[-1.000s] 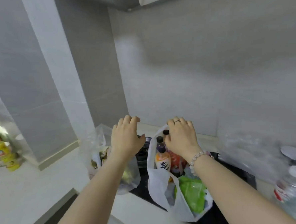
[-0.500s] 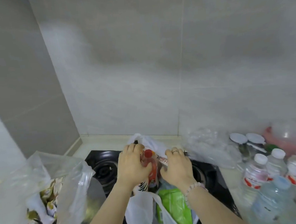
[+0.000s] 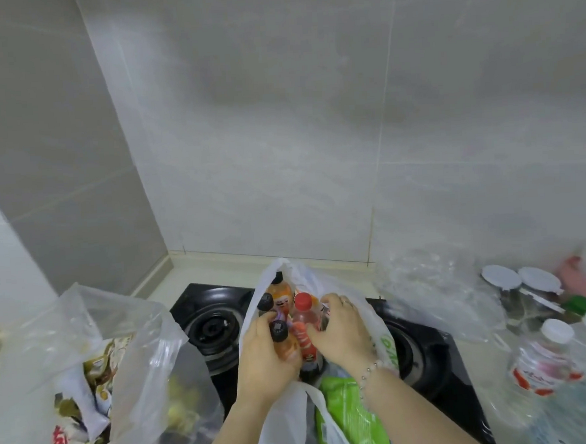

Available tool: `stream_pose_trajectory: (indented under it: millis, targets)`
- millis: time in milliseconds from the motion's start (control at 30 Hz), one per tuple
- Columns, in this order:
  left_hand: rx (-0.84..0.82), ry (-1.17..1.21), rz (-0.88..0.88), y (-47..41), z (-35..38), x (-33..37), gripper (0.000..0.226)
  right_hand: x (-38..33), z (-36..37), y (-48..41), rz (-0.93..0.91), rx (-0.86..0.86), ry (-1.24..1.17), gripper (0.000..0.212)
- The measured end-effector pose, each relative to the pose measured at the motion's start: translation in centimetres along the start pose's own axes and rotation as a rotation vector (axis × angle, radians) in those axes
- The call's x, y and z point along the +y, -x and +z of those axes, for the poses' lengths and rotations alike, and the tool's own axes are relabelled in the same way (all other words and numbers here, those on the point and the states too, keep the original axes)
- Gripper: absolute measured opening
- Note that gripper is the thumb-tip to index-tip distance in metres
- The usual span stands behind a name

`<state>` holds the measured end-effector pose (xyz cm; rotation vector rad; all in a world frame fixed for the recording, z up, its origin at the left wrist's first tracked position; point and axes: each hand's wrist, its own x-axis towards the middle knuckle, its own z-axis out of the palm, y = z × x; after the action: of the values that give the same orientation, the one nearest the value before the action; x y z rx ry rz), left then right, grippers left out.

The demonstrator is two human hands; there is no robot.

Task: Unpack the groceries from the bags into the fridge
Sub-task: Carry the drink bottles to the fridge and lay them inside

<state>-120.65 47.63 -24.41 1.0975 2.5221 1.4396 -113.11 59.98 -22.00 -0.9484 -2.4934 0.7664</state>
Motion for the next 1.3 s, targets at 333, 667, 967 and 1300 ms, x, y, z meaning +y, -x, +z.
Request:
stream_pose_trajectory:
  millis: [333,667,967,1300]
  targets:
    - [0.034,-0.064,-0.118,0.3,2.7,-3.4,0.034,1.2,2.8,-0.9,0.026,0.007,-0.159,0.061]
    - [0.158,0.061,-0.308,1.7,3.9,-1.3,0.088,3.0,2.7,-0.9,-0.014,-0.099,-0.136,0.06]
    - [0.122,-0.028,-0.384,1.4,2.9,-0.3,0.064,1.7,3.4,-2.2,-0.055,-0.177,-0.054,0.08]
    - [0.09,-0.016,-0.375,1.9,1.8,0.2,0.063,1.6,5.3,-2.8,-0.014,-0.109,-0.069,0.081]
